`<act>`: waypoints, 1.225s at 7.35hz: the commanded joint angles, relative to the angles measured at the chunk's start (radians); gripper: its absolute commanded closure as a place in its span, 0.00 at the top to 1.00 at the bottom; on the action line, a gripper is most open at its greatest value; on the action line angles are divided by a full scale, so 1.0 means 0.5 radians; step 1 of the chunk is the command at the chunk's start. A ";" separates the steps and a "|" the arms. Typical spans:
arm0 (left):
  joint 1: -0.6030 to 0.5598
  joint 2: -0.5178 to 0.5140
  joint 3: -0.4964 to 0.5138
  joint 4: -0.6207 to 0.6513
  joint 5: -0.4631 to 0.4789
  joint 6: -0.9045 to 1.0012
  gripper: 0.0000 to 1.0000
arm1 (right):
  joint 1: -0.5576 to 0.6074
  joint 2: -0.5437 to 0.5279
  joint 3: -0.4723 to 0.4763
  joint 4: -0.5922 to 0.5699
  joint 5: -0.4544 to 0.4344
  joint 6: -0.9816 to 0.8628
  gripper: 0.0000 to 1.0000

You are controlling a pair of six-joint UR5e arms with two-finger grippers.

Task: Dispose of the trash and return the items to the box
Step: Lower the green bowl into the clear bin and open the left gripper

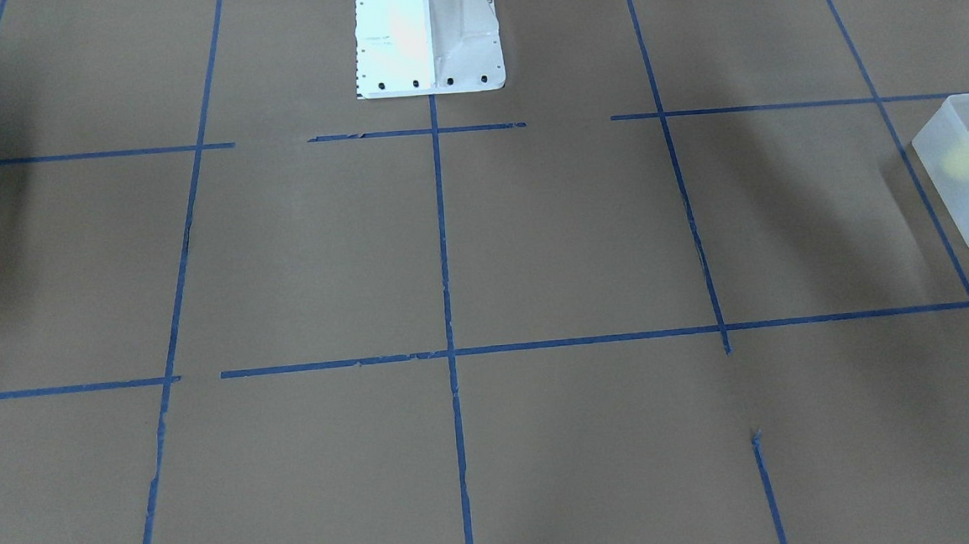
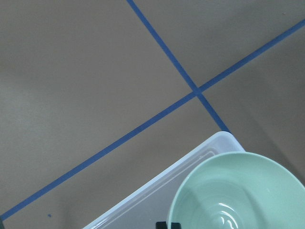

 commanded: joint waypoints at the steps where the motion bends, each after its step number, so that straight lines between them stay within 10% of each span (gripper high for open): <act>1: 0.141 0.058 0.048 -0.226 0.031 -0.167 0.00 | 0.000 0.001 -0.001 0.000 -0.027 0.000 1.00; 4: 0.225 0.082 0.048 -0.260 0.031 -0.170 0.00 | 0.000 0.001 0.002 0.000 -0.031 0.000 1.00; 5: 0.225 0.079 0.045 -0.260 0.034 -0.170 0.47 | 0.000 0.004 -0.001 0.000 -0.031 0.000 1.00; 7: 0.228 0.070 0.017 -0.263 0.034 -0.173 1.00 | 0.000 0.004 0.002 0.000 -0.031 0.003 1.00; 9: 0.243 0.067 -0.087 -0.224 0.037 -0.216 1.00 | 0.000 0.008 -0.001 -0.003 -0.034 0.031 1.00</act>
